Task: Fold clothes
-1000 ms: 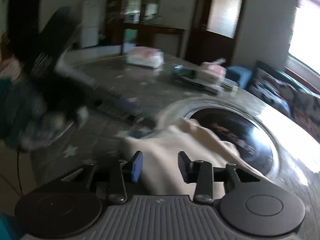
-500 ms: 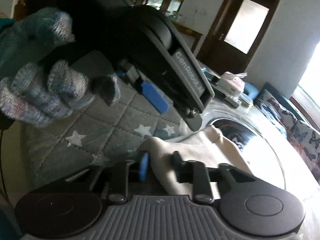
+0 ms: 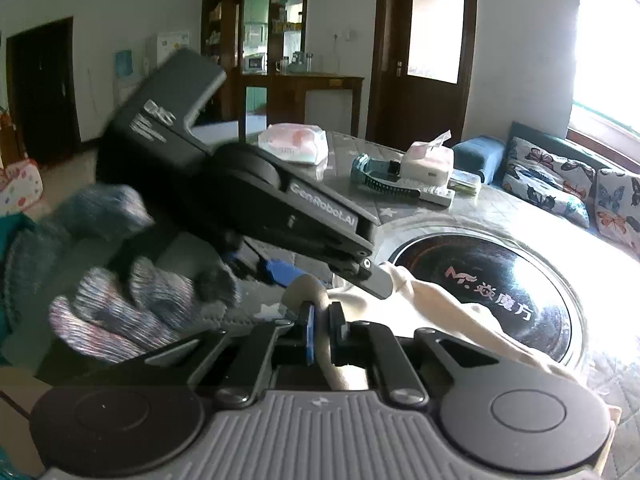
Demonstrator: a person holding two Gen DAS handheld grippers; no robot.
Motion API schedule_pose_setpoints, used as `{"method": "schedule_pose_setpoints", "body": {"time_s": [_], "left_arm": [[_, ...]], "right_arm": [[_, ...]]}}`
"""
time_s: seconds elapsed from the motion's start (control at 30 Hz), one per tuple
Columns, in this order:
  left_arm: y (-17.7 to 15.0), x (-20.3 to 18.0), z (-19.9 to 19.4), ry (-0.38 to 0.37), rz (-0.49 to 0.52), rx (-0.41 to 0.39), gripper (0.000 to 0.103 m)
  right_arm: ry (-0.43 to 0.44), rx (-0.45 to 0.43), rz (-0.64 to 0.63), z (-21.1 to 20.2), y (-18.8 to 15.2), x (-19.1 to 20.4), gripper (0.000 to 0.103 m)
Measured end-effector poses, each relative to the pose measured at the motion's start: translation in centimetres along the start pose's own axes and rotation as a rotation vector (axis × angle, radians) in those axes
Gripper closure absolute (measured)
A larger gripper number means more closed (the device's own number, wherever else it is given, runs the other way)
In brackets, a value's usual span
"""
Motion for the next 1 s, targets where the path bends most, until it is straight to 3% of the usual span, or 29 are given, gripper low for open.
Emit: {"method": "schedule_pose_setpoints", "body": {"time_s": [0.07,0.1,0.23,0.3,0.57,0.83,1.0], "left_arm": [[-0.3,0.1,0.3,-0.013,-0.03,0.016,0.046],[-0.4,0.2,0.4,-0.02,-0.046,0.025,0.058],[-0.8,0.9,0.9,-0.031,-0.095,0.044,0.083],[-0.9,1.3,1.0,-0.021,-0.105,0.042,0.087],[-1.0,1.0,0.9,-0.015,-0.086,0.035,0.087],[-1.0,0.9,1.0,-0.009,-0.069,0.031,0.087],[-1.0,0.9,1.1,-0.007,-0.061,0.03,0.087]], "right_arm": [[0.009,-0.004,0.003,-0.2,0.0,0.2,0.097],[0.012,-0.004,0.002,-0.2,-0.1,0.2,0.097],[0.027,-0.004,0.0,-0.4,-0.5,1.1,0.097],[0.038,-0.003,0.001,-0.4,-0.6,1.5,0.097],[-0.016,0.008,0.056,-1.4,-1.8,-0.3,0.094],[-0.233,0.102,0.191,-3.4,-6.9,-8.5,0.094],[-0.318,0.145,0.283,-3.6,-10.2,-13.2,0.094]]}}
Point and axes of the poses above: each gripper's, at about its wrist camera, not at the fingertips, and z roughly the way its jaws point, x to its left, y to its top, the point moved 10 cm from there along z, roughly the way its jaws point, and after that the axes turned 11 degrees about -z, right-handed, at the moved point
